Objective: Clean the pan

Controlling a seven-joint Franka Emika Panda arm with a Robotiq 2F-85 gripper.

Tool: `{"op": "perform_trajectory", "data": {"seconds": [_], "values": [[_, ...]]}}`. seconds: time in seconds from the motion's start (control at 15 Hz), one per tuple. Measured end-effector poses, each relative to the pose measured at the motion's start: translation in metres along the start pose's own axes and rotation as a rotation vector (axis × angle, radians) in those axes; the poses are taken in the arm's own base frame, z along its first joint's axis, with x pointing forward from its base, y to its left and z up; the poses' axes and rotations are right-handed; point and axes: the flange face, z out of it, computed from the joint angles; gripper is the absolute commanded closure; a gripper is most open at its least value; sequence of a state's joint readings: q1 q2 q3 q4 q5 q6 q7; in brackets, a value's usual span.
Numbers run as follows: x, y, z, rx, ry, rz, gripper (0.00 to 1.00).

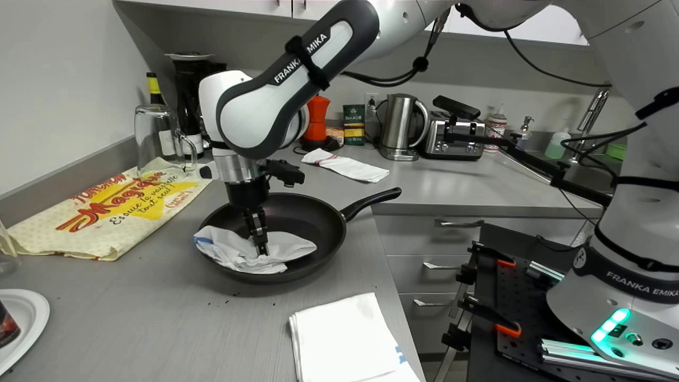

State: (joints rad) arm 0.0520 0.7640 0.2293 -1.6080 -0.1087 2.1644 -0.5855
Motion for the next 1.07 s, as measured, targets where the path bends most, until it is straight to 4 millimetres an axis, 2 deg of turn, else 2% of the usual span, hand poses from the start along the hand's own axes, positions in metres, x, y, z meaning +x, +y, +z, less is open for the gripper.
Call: {"op": "perform_trajectory", "data": {"seconds": [0.27, 0.4, 0.87, 1.07], "values": [[-0.002, 0.017, -0.002, -0.014, 0.002, 0.034, 0.98], [-0.009, 0.032, -0.006, -0.037, 0.004, 0.06, 0.98], [-0.064, 0.109, -0.021, -0.178, -0.029, 0.226, 0.98], [-0.075, 0.124, -0.028, -0.229, -0.023, 0.272, 0.98]]}}
